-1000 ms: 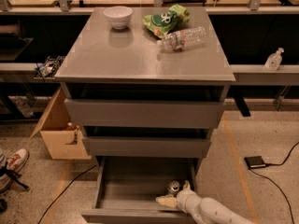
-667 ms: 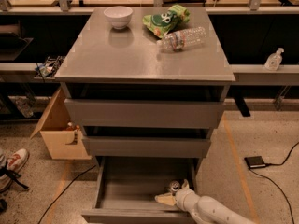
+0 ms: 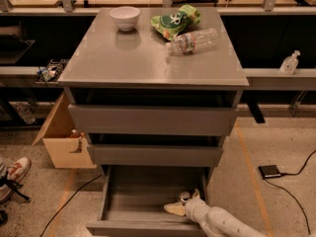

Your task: Pick 7up can from bottom drawer and place on counter

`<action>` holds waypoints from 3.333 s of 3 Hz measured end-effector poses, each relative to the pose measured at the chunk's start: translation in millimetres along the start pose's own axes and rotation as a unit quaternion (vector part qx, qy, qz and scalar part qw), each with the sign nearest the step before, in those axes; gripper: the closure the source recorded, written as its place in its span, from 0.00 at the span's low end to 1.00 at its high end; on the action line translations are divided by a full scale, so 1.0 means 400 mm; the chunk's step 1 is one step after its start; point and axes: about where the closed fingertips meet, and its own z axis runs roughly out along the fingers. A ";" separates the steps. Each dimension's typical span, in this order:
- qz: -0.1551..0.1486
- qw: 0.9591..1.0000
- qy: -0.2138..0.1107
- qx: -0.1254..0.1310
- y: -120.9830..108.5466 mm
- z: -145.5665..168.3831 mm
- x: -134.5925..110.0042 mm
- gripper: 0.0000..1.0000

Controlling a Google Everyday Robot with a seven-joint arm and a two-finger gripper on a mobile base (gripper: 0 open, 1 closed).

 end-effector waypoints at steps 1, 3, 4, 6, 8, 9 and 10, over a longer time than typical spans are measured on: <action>0.001 1.000 -0.008 0.011 -0.019 0.005 0.001 0.00; 0.003 1.000 -0.023 0.020 -0.033 0.001 -0.003 0.00; 0.005 1.000 -0.026 0.016 -0.026 0.000 -0.002 0.18; 0.007 1.000 -0.030 -0.001 0.002 -0.012 -0.001 0.64; -0.032 0.994 -0.081 -0.071 0.045 -0.122 -0.145 1.00; -0.036 0.992 -0.084 -0.088 0.064 -0.129 -0.154 1.00; -0.036 0.992 -0.084 -0.088 0.064 -0.129 -0.154 1.00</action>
Offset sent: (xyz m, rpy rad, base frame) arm 0.0090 -0.0202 -0.0036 -0.0050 -0.0461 -0.0630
